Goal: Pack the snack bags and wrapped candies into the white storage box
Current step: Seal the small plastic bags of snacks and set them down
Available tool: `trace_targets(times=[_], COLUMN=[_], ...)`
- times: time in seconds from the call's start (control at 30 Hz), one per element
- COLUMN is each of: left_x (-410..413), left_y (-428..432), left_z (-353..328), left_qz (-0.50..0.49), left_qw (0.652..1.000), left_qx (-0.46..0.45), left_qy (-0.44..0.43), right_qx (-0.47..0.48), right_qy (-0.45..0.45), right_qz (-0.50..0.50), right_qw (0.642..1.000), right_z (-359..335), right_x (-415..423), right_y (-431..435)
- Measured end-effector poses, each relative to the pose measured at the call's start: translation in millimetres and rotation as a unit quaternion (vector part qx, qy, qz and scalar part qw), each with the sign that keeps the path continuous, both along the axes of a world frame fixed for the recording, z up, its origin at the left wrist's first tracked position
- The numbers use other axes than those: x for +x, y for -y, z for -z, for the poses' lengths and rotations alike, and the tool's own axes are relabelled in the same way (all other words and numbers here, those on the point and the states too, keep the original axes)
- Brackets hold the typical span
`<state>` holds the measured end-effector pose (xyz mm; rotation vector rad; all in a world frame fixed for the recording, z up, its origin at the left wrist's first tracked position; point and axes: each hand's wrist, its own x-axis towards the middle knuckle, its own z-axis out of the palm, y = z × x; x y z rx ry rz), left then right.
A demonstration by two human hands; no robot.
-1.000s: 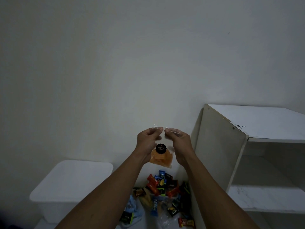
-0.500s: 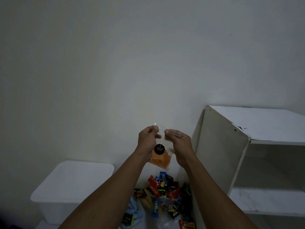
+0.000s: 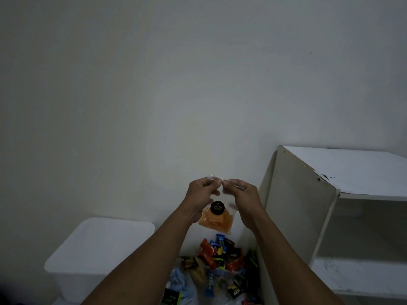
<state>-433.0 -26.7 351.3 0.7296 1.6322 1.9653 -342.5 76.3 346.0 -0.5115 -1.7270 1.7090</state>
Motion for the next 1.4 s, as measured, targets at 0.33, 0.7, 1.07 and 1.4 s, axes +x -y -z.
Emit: trace_targets(times=[0.33, 0.7, 1.07, 1.4], left_x=[-1.7, -0.2, -5.8, -6.0], left_y=[0.4, 0.9, 11.9, 8.1], left_z=[0.9, -2.3, -0.3, 11.3], left_qz=[-0.056, -0.058, -0.034, -0.066], left_qw=[0.99, 0.984, 0.999, 0.982], left_qx=[0.064, 0.093, 0.002, -0.045], left_qy=[0.115, 0.141, -0.026, -0.173], right_qx=[-0.079, -0.13, 0.172, 0.248], right_qy=[-0.043, -0.079, 0.049, 0.154], right_qz=[0.024, 0.03, 0.01, -0.023], right_qw=[0.996, 0.988, 0.984, 0.956], right_z=[-1.6, -0.6, -14.7, -16.6], right_x=[-1.5, -4.3, 7.9, -4.8], right_y=[0.3, -0.7, -14.1, -8.0])
